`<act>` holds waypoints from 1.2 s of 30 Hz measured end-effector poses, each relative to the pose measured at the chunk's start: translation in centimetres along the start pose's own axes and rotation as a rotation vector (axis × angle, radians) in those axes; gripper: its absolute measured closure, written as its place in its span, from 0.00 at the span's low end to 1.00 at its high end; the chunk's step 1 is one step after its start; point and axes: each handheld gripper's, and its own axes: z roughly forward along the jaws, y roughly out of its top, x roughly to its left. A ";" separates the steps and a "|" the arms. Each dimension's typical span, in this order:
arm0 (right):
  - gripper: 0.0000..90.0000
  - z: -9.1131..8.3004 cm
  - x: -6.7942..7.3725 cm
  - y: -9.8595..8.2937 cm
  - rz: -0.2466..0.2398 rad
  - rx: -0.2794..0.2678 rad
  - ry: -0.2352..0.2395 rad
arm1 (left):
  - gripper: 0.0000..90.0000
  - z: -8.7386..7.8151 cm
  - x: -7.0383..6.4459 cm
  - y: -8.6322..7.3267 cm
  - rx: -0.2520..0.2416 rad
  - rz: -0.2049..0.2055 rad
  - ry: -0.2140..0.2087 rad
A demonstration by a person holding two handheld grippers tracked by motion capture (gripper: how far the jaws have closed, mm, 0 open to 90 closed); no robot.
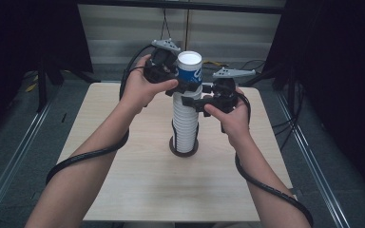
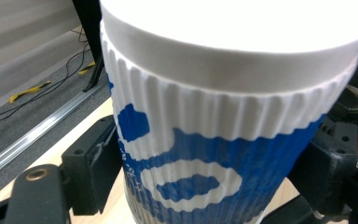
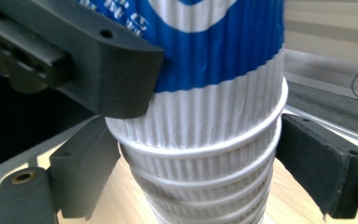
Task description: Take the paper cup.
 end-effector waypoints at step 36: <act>0.16 0.0 0.5 0.0 -0.061 0.021 -0.036 | 0.23 -1.4 -0.3 0.9 -0.069 -0.017 0.020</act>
